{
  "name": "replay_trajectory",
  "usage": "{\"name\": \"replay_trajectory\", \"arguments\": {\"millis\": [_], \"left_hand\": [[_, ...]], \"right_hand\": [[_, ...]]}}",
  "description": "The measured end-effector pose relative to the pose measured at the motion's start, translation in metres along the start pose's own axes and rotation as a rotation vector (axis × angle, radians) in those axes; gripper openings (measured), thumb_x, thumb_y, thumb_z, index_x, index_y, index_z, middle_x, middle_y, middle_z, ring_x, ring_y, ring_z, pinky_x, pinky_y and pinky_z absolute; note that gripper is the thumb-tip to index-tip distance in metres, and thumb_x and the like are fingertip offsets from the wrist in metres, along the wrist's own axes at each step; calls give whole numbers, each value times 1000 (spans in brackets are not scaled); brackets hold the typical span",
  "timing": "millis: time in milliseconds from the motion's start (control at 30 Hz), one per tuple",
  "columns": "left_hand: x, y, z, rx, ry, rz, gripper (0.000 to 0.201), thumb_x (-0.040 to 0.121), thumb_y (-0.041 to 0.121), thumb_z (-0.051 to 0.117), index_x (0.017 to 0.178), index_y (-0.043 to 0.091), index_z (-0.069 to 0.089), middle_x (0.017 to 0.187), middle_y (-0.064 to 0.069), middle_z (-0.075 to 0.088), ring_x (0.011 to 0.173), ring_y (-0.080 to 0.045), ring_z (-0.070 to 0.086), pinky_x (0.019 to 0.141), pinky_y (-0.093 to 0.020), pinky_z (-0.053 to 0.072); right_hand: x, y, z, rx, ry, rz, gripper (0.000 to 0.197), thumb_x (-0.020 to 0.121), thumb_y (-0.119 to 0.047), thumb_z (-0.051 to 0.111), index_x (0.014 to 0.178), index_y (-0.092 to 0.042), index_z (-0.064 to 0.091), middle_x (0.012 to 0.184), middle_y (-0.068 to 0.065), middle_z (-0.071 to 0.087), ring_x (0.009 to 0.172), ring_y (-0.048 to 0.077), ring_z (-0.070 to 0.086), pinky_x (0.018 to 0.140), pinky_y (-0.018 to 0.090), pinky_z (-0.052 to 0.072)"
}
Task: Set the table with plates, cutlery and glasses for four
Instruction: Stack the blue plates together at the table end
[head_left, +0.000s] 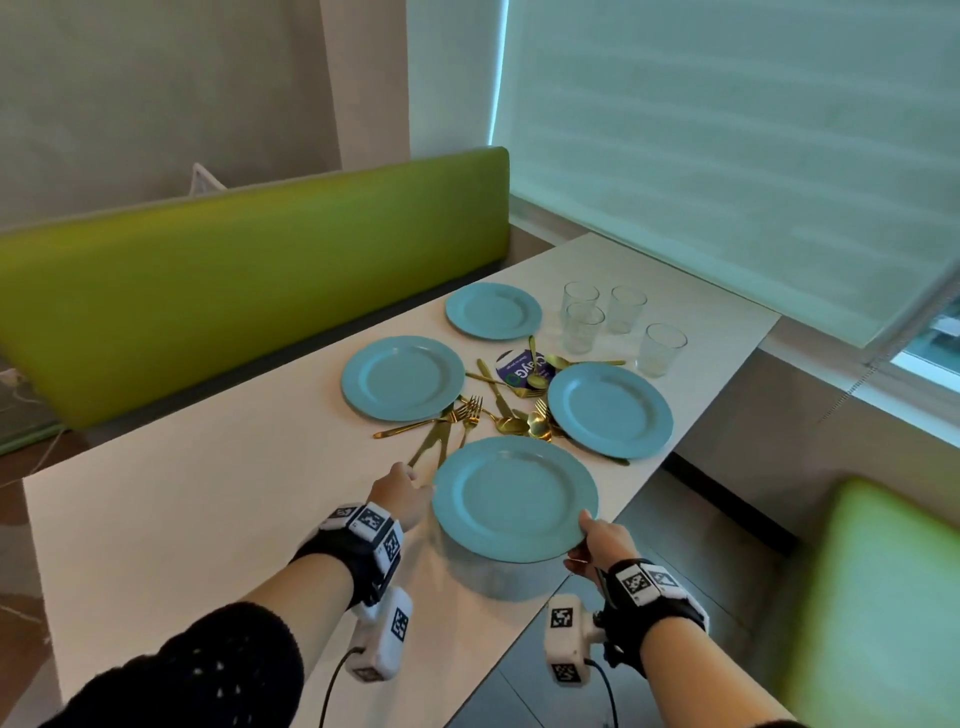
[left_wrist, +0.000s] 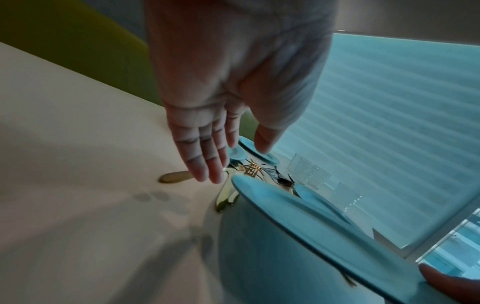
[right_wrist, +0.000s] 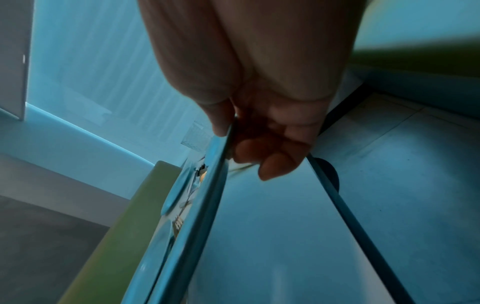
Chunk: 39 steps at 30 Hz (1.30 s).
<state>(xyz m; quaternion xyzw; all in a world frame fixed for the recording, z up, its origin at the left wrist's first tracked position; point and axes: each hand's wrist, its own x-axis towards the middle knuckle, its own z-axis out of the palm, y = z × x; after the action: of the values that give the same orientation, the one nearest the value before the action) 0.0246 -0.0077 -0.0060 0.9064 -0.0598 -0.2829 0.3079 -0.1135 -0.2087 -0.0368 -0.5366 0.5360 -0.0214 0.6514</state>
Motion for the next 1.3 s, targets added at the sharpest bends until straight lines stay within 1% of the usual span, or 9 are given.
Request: {"name": "replay_trajectory", "arguments": {"millis": [233, 400, 500, 667, 733, 800, 967, 1100, 1300], "left_hand": [[24, 50, 9, -182, -40, 37, 51, 94, 43, 39, 117, 0, 53, 106, -15, 63, 83, -26, 60, 72, -26, 46], [62, 88, 19, -514, 16, 68, 48, 99, 32, 33, 115, -5, 59, 118, -23, 62, 109, -34, 59, 98, -39, 45], [105, 104, 35, -609, 82, 57, 59, 82, 45, 37, 108, -1, 62, 113, -24, 65, 105, -37, 61, 96, -48, 48], [175, 111, 66, -725, 143, 22, 62, 66, 59, 36, 96, 12, 61, 107, -20, 66, 101, -37, 63, 94, -57, 47], [182, 113, 69, -760, 164, -15, 59, 65, 60, 36, 91, 14, 62, 106, -20, 66, 100, -38, 63, 94, -57, 47], [191, 110, 72, -773, 170, -59, 53, 67, 56, 37, 88, 14, 62, 106, -20, 67, 99, -37, 64, 93, -56, 48], [179, 123, 58, -747, 236, -112, 60, 80, 49, 40, 115, 4, 60, 117, -21, 64, 107, -39, 60, 97, -54, 46], [146, 157, 37, -728, 257, -100, 44, 99, 27, 33, 123, -2, 54, 126, -21, 57, 116, -36, 54, 104, -47, 41], [155, 160, 42, -743, 230, -86, 45, 100, 26, 32, 131, -2, 50, 138, -19, 50, 125, -35, 48, 108, -44, 37]], "right_hand": [[13, -46, -26, 75, -31, -78, 25, 100, -18, 44, 81, -3, 51, 72, 15, 55, 61, 24, 52, 52, 33, 42], [41, -86, -32, 79, -49, -86, 24, 99, -22, 45, 82, -6, 50, 73, 13, 56, 63, 23, 54, 55, 34, 44], [60, -112, -41, 7, -26, -99, 30, 98, -30, 47, 78, -7, 50, 68, 11, 51, 58, 22, 50, 55, 33, 46], [113, -148, -74, -414, 156, -168, 36, 96, -29, 43, 99, 2, 61, 87, 15, 58, 78, 28, 57, 78, 37, 53], [127, -152, -92, -696, 186, -159, 35, 94, -21, 45, 120, 1, 56, 113, 18, 61, 103, 29, 60, 76, 19, 51], [130, -150, -103, -950, 166, -177, 37, 95, -23, 47, 125, -4, 51, 128, 12, 58, 117, 28, 57, 80, 19, 50], [148, -137, -102, -1241, 109, -239, 39, 95, -31, 45, 126, -7, 48, 129, 12, 57, 120, 26, 55, 93, 26, 44], [164, -135, -96, -1136, 62, -213, 35, 91, -31, 53, 118, -8, 52, 121, 12, 61, 110, 28, 60, 89, 31, 48], [181, -145, -87, -302, 186, 31, 51, 98, -31, 39, 124, 11, 53, 111, 25, 59, 107, 39, 58, 100, 47, 45]]}}
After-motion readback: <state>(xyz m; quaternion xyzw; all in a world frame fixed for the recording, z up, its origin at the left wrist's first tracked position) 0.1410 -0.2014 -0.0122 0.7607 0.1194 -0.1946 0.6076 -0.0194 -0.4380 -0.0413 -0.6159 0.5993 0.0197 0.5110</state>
